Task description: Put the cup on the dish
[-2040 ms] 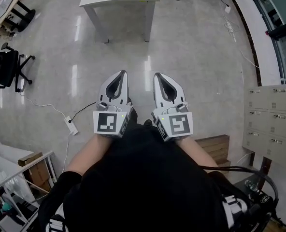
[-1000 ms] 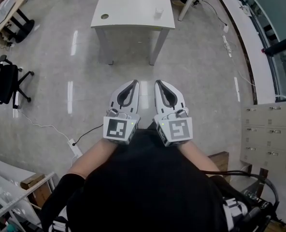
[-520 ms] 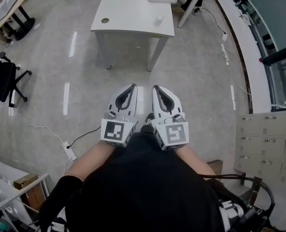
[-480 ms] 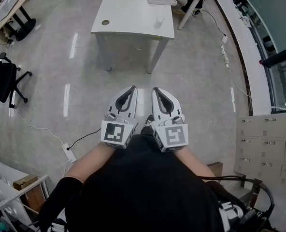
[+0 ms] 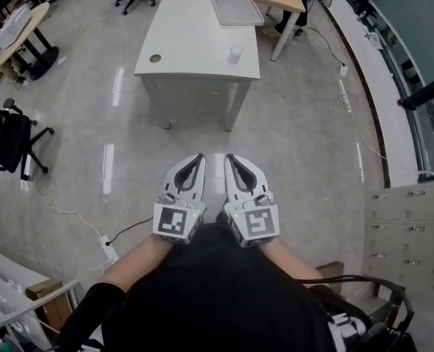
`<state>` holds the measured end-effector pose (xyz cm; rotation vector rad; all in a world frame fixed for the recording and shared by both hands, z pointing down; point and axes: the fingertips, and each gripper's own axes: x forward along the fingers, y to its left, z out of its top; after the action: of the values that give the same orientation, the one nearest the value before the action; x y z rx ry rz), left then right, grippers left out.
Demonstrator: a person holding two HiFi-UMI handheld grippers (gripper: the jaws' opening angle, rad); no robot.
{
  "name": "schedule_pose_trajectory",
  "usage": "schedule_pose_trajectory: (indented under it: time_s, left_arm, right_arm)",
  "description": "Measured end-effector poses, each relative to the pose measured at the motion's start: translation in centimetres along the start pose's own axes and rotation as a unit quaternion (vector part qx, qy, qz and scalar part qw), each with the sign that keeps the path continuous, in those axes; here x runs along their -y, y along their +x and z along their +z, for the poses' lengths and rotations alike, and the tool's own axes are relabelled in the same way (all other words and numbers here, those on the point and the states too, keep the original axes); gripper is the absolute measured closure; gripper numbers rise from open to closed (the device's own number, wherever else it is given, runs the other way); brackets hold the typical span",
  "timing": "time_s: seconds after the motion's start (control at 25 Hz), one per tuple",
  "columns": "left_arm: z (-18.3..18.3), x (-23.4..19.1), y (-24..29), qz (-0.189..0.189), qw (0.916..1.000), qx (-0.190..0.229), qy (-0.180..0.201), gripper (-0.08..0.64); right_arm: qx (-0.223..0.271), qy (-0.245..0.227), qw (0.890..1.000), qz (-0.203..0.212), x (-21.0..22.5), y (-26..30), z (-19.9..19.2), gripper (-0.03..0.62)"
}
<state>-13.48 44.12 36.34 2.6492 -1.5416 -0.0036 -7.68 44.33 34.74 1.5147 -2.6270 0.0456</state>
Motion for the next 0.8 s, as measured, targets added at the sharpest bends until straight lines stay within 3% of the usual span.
schedule_pose_trajectory:
  time_s: [0.24, 0.8]
  left_arm:
    - [1.0, 0.9, 4.5, 0.008, 0.9998, -0.004, 0.019, 0.56]
    - [1.3, 2.7, 15.1, 0.036, 0.999, -0.012, 0.022, 0.56]
  right_arm:
    - [0.002, 0.002, 1.0, 0.02, 3.8, 2.1, 1.0, 0.578]
    - [0.014, 0.002, 0.999, 0.05, 13.9, 5.8, 1.7, 0.578]
